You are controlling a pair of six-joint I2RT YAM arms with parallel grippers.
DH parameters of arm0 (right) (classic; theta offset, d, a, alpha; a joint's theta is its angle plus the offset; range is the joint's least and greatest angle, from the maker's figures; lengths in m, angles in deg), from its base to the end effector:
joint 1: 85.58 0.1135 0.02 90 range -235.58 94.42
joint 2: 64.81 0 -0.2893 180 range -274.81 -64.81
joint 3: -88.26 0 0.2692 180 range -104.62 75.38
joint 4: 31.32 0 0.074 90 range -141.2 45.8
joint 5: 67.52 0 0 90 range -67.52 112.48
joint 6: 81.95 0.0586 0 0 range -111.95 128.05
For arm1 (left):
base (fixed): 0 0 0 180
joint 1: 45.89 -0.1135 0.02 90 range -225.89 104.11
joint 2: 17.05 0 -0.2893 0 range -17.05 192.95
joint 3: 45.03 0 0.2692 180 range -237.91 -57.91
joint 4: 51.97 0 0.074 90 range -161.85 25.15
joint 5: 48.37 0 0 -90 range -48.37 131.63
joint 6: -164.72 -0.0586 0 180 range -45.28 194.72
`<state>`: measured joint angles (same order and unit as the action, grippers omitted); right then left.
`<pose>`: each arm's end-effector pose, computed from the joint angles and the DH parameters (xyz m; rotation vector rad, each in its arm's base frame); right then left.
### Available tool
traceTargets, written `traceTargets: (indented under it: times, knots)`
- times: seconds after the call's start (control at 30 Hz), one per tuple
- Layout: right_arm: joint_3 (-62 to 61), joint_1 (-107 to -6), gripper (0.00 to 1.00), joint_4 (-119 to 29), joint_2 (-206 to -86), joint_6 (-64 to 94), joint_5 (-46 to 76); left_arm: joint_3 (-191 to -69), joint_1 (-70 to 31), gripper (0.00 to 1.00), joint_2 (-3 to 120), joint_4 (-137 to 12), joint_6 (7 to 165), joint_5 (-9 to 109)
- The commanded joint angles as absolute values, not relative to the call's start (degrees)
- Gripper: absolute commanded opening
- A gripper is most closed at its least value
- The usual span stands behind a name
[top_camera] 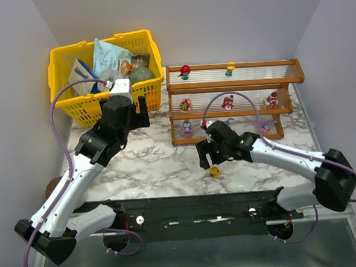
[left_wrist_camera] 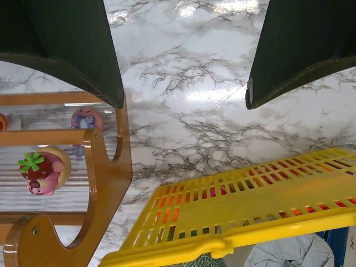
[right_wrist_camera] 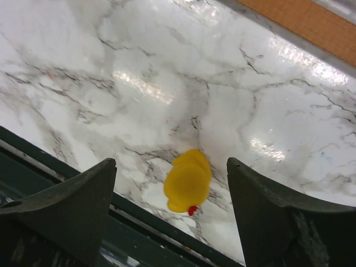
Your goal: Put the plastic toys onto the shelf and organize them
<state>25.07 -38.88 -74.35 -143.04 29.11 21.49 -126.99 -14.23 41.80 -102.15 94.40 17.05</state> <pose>0.1989 0.2125 0.2143 -0.5952 2.5861 0.4423 0.2097 -0.1007 0.4088 -0.0560 1.9993 -0.1363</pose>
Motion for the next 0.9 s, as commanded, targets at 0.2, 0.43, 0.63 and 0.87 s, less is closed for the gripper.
traceTargets:
  times: [0.2, 0.43, 0.63, 0.87]
  knots:
    - [36.3, -25.6, 0.86, -67.1, -132.8, 59.5, 59.1, -127.3, -15.1, 0.99, 42.0, -101.2, 94.1, 20.2]
    - [37.6, -20.0, 0.71, -69.2, -135.9, 70.8, 64.8, -127.5, -15.3, 0.99, 42.1, -101.9, 94.1, 20.9]
    - [34.5, -15.7, 0.68, -81.3, -141.3, 85.3, 69.4, -127.2, -15.6, 0.99, 41.9, -102.0, 94.0, 21.0]
    - [35.5, -14.3, 0.67, -81.6, -143.6, 88.1, 68.6, -126.7, -15.9, 0.99, 42.3, -101.8, 94.2, 21.8]
